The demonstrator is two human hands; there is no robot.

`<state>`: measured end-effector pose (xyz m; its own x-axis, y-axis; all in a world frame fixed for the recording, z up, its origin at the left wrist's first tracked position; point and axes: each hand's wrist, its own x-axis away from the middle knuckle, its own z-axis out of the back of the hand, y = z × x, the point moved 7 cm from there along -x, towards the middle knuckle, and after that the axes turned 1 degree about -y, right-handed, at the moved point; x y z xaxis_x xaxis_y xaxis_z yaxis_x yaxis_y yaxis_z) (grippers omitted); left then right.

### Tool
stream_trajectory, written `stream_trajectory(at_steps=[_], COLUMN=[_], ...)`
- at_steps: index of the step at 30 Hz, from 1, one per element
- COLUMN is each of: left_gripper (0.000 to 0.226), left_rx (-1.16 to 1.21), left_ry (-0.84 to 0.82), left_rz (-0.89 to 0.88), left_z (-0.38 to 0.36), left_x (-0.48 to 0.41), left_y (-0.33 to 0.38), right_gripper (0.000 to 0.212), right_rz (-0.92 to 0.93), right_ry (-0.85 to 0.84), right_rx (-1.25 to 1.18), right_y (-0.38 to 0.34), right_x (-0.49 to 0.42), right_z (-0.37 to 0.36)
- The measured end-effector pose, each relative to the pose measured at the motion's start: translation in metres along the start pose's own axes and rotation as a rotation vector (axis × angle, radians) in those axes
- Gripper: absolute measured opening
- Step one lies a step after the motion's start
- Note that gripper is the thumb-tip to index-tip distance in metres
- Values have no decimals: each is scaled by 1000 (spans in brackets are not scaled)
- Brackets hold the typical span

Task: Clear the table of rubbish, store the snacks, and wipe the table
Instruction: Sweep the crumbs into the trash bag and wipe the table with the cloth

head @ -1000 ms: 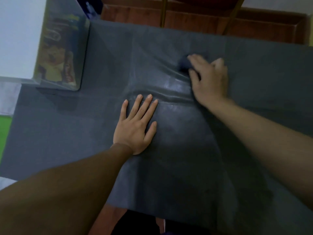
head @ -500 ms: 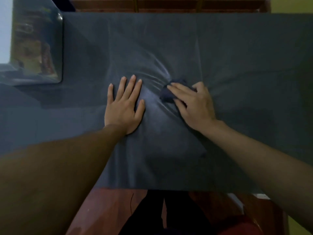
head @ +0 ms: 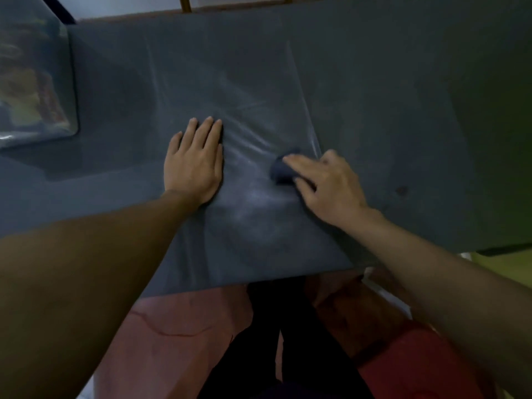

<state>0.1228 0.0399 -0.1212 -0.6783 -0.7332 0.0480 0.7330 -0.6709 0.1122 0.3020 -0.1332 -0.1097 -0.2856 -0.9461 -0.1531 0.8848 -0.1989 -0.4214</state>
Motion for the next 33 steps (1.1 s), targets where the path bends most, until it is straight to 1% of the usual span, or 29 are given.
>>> stream_trajectory(at_steps=[2,3,4,6,9,11,12,14,16,17,18,20,22,24,25,26,27,30,31,32,33], left_gripper=[53,54,55,55,55,56,57,58,59,60,60,61,61,61,61,61,61,61,60,60,60], left_rx=[56,80,97,117,177,224,205,132,116,118,117,115,120,122,123,122,119,118,116,112,106], left_ry=[18,25,29,25,-11,-36,-44,-56,-64,-69,-69,-70,-71,-64,-60,-58,-59,-66,-67,-66,-65], left_rz=[25,29,25,10,7,57,84,102,101,100,100,98,99,97,98,99,98,92,92,94,96], left_z=[2,4,5,8,3,-5,-9,-15,-17,-17,-17,-16,-16,-16,-15,-15,-16,-17,-17,-17,-16], left_x=[1,1,1,-7,-25,-33,-34,-33,-34,-34,-34,-35,-35,-35,-36,-36,-37,-36,-35,-35,-35], left_y=[3,7,12,26,55,71,76,79,79,79,79,79,80,80,80,80,80,81,81,80,80], right_gripper=[44,45,45,44,42,41,42,43,43,43,43,42,42,40,40,41,43,44,43,43,42], right_rz=[-224,-292,-314,-261,-87,20,32,-56,-231,-293,-311,-220,-52,90,120,112,60,-251,-313,-307,-236], right_ry=[87,107,118,118,69,48,56,117,198,225,236,194,98,62,67,91,124,249,267,256,218], right_rx=[20,16,9,-20,-45,0,36,93,97,92,80,28,11,56,91,130,156,109,91,81,79], right_y=[29,32,26,-4,-42,-36,-25,5,28,27,17,-15,-40,-39,-29,-16,1,44,46,39,27], right_x=[-1,4,13,40,85,93,90,78,72,75,81,99,116,114,105,92,77,43,41,42,45], right_z=[11,12,11,4,2,9,14,26,33,31,27,14,4,8,11,14,19,33,33,29,23])
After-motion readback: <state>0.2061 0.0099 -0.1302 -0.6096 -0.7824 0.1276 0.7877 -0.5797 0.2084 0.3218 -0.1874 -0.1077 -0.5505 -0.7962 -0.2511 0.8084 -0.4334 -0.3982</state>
